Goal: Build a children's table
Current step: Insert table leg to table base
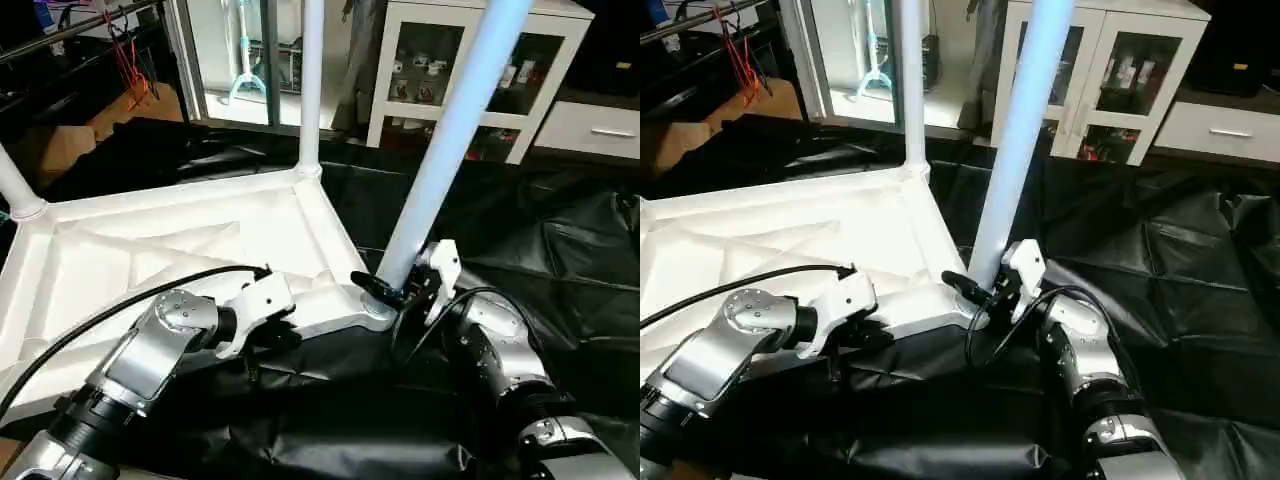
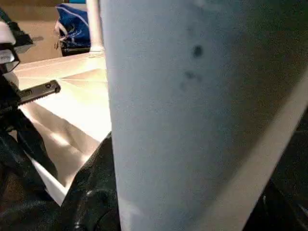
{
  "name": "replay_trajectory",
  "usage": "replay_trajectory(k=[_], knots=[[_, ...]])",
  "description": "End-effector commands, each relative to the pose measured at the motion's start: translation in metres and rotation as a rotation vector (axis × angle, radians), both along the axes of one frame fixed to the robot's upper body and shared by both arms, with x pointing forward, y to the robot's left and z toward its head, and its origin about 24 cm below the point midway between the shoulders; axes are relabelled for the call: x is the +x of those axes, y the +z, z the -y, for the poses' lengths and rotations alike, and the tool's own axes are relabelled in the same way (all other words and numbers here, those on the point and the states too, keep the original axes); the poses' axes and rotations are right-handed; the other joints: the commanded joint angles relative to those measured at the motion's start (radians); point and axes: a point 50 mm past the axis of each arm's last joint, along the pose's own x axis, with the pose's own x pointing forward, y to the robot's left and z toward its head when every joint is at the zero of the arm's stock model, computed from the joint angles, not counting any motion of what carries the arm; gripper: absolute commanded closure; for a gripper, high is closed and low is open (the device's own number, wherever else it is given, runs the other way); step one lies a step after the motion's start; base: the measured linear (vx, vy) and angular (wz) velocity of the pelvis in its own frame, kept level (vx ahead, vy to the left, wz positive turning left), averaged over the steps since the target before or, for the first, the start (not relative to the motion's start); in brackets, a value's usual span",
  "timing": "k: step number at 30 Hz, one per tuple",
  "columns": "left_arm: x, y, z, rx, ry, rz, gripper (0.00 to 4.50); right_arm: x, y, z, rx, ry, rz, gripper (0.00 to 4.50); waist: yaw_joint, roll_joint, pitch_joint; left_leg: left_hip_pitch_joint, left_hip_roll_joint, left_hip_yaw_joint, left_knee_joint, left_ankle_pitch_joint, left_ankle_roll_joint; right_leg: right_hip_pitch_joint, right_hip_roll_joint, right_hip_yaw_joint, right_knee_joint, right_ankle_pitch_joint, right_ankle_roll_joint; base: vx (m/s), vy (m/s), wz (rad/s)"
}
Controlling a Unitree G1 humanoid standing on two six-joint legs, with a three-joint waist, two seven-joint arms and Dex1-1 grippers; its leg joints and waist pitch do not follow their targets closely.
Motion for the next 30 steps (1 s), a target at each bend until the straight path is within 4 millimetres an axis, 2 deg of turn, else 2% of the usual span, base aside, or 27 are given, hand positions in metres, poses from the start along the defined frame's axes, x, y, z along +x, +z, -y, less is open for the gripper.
replay_trajectory(k=[1, 5, 10, 14, 22, 23, 25, 26, 28, 29, 30], knots=[[-0.003, 0.004, 0.002, -0.058, -0.030, -0.017, 4.50, -0.021, -0.046, 0.031, -0.058, -0.148, -0.277, 2.56, 0.003, 0.013, -0.017, 0.002, 0.054, -0.022, -0.079, -0.114, 0.070, 0.027, -0.082, 0.045, -0.078, 0.169, -0.286, 0.000, 0.000, 0.00], [-0.003, 0.004, 0.002, -0.057, -0.031, -0.016, 4.50, -0.022, -0.046, 0.031, -0.089, -0.134, -0.261, 2.56, 0.003, 0.013, -0.015, 0.002, 0.055, -0.021, -0.081, -0.124, 0.067, 0.025, -0.083, 0.046, -0.081, 0.139, -0.283, 0.000, 0.000, 0.00], [-0.003, 0.003, 0.002, -0.057, -0.029, -0.019, 4.50, -0.022, -0.046, 0.027, -0.100, -0.125, -0.245, 2.56, 0.004, 0.013, -0.014, 0.001, 0.054, -0.020, -0.080, -0.106, 0.073, 0.025, -0.083, 0.046, -0.082, 0.148, -0.282, 0.000, 0.000, 0.00], [-0.002, 0.003, 0.002, -0.057, -0.027, -0.021, 4.50, -0.023, -0.046, 0.024, -0.110, -0.112, -0.241, 2.56, 0.005, 0.012, -0.011, 0.001, 0.055, -0.020, -0.085, -0.134, 0.067, 0.022, -0.083, 0.046, -0.088, 0.091, -0.276, 0.000, 0.000, 0.00], [-0.002, 0.002, 0.002, -0.053, -0.001, -0.030, 4.50, -0.023, -0.047, 0.024, -0.148, -0.106, -0.238, 2.56, 0.003, 0.014, -0.008, 0.002, 0.057, -0.021, -0.090, -0.151, 0.056, 0.019, -0.082, 0.047, -0.091, 0.063, -0.272, 0.000, 0.000, 0.00], [-0.001, 0.001, 0.003, -0.055, 0.022, -0.035, 4.50, -0.021, -0.048, 0.024, -0.160, -0.132, -0.246, 2.56, 0.002, 0.014, -0.008, 0.003, 0.057, -0.020, -0.091, -0.150, 0.053, 0.018, -0.082, 0.047, -0.091, 0.064, -0.272, 0.000, 0.000, 0.00], [0.004, -0.006, 0.010, -0.041, 0.146, -0.030, 4.50, -0.012, -0.055, 0.032, -0.248, -0.388, -0.273, 2.56, 0.000, 0.013, -0.003, 0.004, 0.056, -0.020, -0.096, -0.154, 0.035, 0.015, -0.081, 0.047, -0.094, 0.035, -0.269, 0.000, 0.000, 0.00], [0.004, -0.006, 0.010, -0.041, 0.146, -0.030, 4.50, -0.012, -0.055, 0.032, -0.248, -0.388, -0.273, 2.56, 0.000, 0.011, -0.002, 0.008, 0.055, -0.019, -0.096, -0.174, 0.017, 0.014, -0.084, 0.049, -0.099, -0.019, -0.263, 0.000, 0.000, 0.00], [0.011, -0.010, 0.017, -0.041, 0.280, -0.010, 4.50, -0.008, -0.059, 0.040, -0.262, -0.598, -0.304, 2.56, 0.000, 0.010, -0.003, 0.007, 0.054, -0.017, -0.094, -0.175, 0.008, 0.015, -0.085, 0.053, -0.100, -0.035, -0.257, 0.000, 0.000, 0.00], [0.016, -0.012, 0.023, -0.049, 0.371, -0.002, 4.50, -0.008, -0.062, 0.042, -0.238, -0.708, -0.347, 2.56, 0.001, 0.009, 0.000, 0.009, 0.051, -0.016, -0.094, -0.193, 0.001, 0.013, -0.084, 0.055, -0.107, -0.076, -0.249, 0.000, 0.000, 0.00], [0.018, -0.013, 0.025, -0.052, 0.402, 0.000, 4.50, -0.008, -0.064, 0.042, -0.228, -0.744, -0.365, 2.56, 0.004, 0.011, -0.001, 0.011, 0.051, -0.016, -0.095, -0.199, 0.003, 0.011, -0.085, 0.055, -0.110, -0.090, -0.246, 0.000, 0.000, 0.00]])
